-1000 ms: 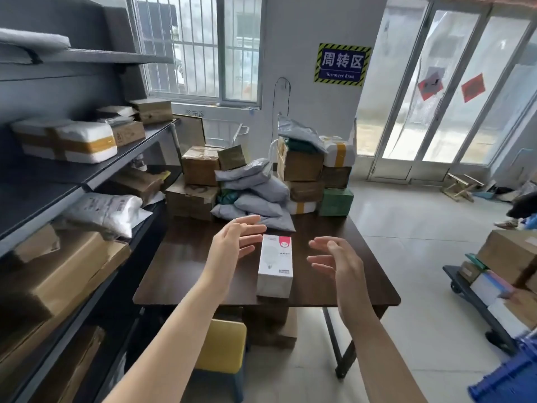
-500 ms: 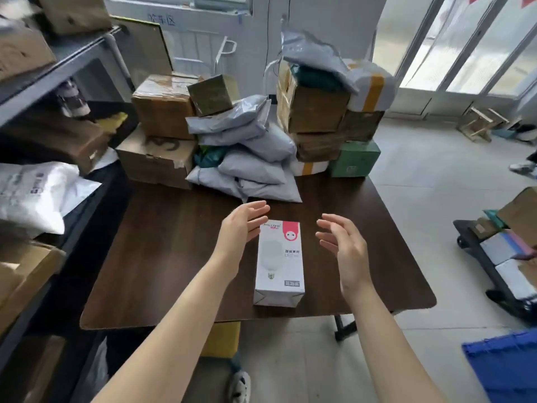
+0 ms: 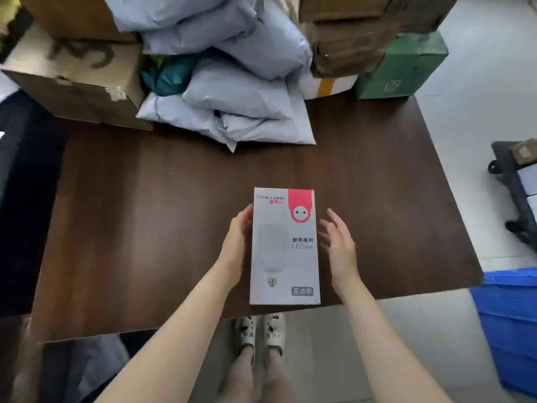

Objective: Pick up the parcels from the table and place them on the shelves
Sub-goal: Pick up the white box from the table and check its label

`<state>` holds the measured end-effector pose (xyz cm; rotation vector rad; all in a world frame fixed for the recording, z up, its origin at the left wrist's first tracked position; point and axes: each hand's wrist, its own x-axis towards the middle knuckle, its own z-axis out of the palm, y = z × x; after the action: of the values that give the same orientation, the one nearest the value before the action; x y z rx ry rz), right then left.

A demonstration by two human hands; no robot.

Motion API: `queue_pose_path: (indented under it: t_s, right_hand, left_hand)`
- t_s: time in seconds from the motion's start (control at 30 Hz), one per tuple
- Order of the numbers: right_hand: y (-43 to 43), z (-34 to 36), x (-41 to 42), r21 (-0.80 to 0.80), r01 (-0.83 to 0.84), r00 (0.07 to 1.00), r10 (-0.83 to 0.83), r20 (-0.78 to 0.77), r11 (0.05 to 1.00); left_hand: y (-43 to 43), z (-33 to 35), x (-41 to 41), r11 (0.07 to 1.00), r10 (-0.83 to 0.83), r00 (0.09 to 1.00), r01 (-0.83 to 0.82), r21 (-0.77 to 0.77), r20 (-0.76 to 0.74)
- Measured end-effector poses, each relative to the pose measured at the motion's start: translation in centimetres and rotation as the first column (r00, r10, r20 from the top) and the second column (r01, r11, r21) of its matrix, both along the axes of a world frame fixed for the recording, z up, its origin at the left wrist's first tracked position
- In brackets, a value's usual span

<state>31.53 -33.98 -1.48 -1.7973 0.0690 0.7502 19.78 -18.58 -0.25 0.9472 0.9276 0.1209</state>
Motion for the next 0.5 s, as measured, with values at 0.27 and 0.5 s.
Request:
queue_pose_path:
  t_s: [0.27, 0.5]
  right_hand:
    - [1.2, -1.8, -1.3, -0.004, -0.051, 0.988, 0.050, -0.149, 0.999]
    - [4.6, 6.0, 0.3, 0.174, -0.129, 0.991, 0.132, -0.008, 0.976]
  left_hand:
    - [-1.5, -2.4, 0.4, 0.959, 0.088, 0.996, -0.080, -0.271, 0.018]
    - [1.2, 3.5, 2.2, 0.984, 0.083, 0.984, -0.057, -0.168, 0.157]
